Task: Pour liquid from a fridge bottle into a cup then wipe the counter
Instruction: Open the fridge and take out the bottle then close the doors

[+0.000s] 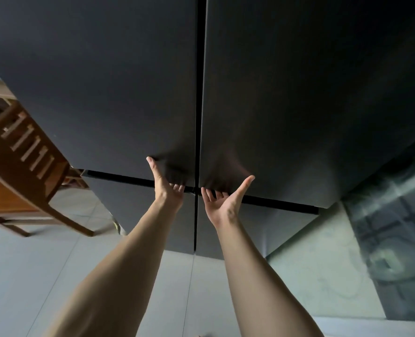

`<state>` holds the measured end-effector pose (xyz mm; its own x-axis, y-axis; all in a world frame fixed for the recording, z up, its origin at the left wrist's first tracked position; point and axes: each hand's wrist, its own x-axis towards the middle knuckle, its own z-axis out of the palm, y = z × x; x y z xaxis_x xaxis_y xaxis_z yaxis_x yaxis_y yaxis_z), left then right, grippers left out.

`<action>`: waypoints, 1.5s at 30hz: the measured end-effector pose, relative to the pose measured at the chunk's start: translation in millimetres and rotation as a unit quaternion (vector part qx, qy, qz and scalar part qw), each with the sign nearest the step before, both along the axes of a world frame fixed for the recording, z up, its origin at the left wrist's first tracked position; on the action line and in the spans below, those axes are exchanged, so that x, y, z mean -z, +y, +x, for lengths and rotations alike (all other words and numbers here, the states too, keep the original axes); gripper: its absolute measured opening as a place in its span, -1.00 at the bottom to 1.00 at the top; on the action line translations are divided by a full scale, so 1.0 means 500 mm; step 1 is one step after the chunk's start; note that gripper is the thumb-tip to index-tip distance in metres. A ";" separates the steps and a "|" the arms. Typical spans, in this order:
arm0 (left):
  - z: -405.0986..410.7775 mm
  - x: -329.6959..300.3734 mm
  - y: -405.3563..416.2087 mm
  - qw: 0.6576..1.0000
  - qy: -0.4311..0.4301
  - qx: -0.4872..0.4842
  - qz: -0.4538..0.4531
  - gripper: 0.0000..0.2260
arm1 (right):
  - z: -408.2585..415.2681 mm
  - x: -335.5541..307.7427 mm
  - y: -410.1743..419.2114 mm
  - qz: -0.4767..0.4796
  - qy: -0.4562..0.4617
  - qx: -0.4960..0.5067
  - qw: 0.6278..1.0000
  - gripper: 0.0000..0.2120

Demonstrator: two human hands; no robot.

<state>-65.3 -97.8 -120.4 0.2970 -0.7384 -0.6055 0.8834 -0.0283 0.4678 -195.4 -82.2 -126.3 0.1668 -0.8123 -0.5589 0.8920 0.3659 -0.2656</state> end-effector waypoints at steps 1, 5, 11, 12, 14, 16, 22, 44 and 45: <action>-0.001 0.002 0.001 1.000 -0.001 -0.003 0.000 -0.01 | 0.000 0.000 0.000 -0.003 0.003 0.001 1.000 0.07; -0.001 0.007 -0.007 1.000 0.002 -0.016 0.009 0.02 | -0.009 0.011 -0.004 0.004 0.014 -0.003 1.000 0.09; -0.001 0.036 0.011 0.998 -0.009 -0.049 0.046 -0.08 | -0.001 0.034 0.020 0.025 0.033 0.017 0.999 0.02; -0.001 0.039 0.018 0.997 0.000 -0.054 0.051 -0.07 | -0.001 0.035 0.028 0.030 0.035 0.018 0.999 0.01; -0.001 0.037 0.025 0.997 0.018 -0.051 0.051 -0.10 | -0.003 0.036 0.036 0.034 0.035 0.015 0.999 0.04; -0.002 0.034 0.028 0.998 0.019 -0.036 0.047 -0.13 | -0.003 0.036 0.034 0.029 0.029 0.014 0.999 0.05; 0.011 0.022 0.037 0.999 -0.006 -0.004 0.044 -0.07 | 0.001 0.026 0.031 0.021 0.018 0.022 0.999 0.05; 0.077 -0.500 0.233 -0.140 -0.954 0.062 -0.259 -0.68 | -0.005 -0.525 0.272 -0.432 0.899 -0.044 -0.047 -0.65; 0.081 -0.537 0.216 -0.211 -0.949 0.076 -0.220 -0.63 | -0.018 -0.559 0.267 -0.403 0.905 -0.071 -0.114 -0.58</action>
<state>-24.7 10.3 147.9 -0.7889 -0.5565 0.2606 -0.5277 0.3964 -0.7513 -204.5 51.1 153.0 0.6190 -0.6853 0.3835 -0.7696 -0.4319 0.4704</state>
